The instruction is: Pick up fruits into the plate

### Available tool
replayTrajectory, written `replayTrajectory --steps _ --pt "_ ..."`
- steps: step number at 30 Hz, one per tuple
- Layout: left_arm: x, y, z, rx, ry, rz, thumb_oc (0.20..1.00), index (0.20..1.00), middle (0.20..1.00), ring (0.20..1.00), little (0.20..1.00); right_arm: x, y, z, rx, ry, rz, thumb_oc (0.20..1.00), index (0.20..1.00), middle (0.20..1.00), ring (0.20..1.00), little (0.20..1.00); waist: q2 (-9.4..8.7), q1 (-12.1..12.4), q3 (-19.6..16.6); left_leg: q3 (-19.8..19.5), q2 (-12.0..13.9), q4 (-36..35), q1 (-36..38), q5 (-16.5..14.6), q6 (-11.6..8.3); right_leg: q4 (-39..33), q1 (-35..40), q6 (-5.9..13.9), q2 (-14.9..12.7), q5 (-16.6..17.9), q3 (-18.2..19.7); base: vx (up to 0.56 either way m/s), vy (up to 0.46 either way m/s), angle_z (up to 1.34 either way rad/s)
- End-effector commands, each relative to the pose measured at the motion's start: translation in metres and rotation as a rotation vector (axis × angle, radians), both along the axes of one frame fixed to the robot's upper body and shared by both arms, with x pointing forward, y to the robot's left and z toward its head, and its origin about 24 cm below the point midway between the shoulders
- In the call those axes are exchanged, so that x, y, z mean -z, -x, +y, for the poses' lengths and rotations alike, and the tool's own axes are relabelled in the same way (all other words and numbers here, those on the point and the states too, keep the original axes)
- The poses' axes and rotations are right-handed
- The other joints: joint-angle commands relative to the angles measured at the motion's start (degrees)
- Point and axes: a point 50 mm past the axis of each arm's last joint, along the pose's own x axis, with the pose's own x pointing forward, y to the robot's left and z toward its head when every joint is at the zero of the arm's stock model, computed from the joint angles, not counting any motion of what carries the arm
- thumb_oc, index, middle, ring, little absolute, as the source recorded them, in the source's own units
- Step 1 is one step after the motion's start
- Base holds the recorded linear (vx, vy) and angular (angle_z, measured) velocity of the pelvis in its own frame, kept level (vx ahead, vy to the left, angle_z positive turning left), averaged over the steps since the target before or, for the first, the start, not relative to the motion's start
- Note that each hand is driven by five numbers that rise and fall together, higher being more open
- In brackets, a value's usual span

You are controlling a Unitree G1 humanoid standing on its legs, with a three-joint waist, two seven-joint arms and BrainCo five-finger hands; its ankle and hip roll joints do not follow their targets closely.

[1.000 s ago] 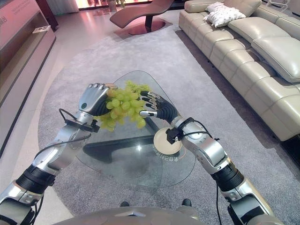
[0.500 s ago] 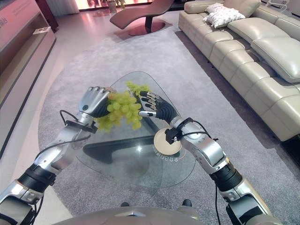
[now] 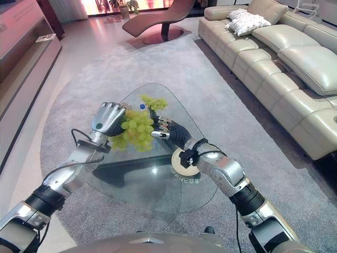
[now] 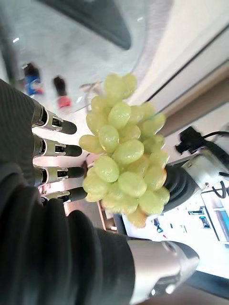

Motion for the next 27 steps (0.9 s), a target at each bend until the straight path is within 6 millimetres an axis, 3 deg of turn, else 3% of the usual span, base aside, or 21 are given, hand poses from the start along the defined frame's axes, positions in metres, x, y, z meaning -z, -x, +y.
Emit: replayTrajectory --steps 1,7,12,16,27 --pt "-0.051 -0.022 -0.009 0.009 -0.013 -0.270 0.200 0.200 0.200 0.200 0.200 -0.028 0.002 0.032 -0.119 -0.139 -0.009 1.000 1.000 1.000 1.000 1.000 -1.74 0.1 -0.4 -0.6 0.1 1.5 -0.8 -4.9 1.24 3.4 1.8 1.80 -2.8 -4.8 -2.0 0.00 0.000 0.00" --pt "-0.056 -0.027 0.006 -0.030 -0.011 -0.324 0.200 0.200 0.200 0.200 0.200 -0.019 0.005 0.036 -0.133 -0.143 0.043 1.000 1.000 1.000 1.000 1.000 -1.73 0.2 -0.8 -0.7 0.0 1.4 -0.7 -4.7 1.14 3.3 1.8 1.74 -2.9 -4.7 -2.0 0.00 0.000 0.00" --pt "-0.057 -0.032 0.001 -0.003 -0.047 -0.269 0.200 0.200 0.200 0.200 0.200 -0.022 0.003 0.039 -0.137 -0.162 0.041 1.000 1.000 1.000 1.000 1.000 -1.55 -0.1 -1.1 -0.7 0.0 1.5 -0.7 -4.7 1.10 3.5 1.8 1.75 -2.9 -4.6 -1.8 0.00 0.000 0.00" --pt "-0.047 -0.034 -0.007 0.009 -0.068 -0.189 0.200 0.200 0.200 0.200 0.200 -0.026 0.002 0.044 -0.134 -0.167 0.011 1.000 1.000 1.000 1.000 1.000 -1.36 -0.4 -1.2 -0.5 0.0 1.6 -0.7 -4.9 1.23 3.5 1.6 1.90 -2.9 -4.7 -1.5 0.00 0.000 0.00" --pt "-0.025 -0.033 -0.006 -0.002 -0.083 -0.084 0.200 0.200 0.200 0.200 0.200 -0.031 0.000 0.041 -0.102 -0.158 -0.062 1.000 1.000 1.000 1.000 1.000 -1.11 -0.6 -0.5 -0.1 -0.1 1.8 -0.6 -4.8 1.58 3.5 1.4 2.01 -3.1 -4.5 -1.4 0.00 0.002 -0.06"
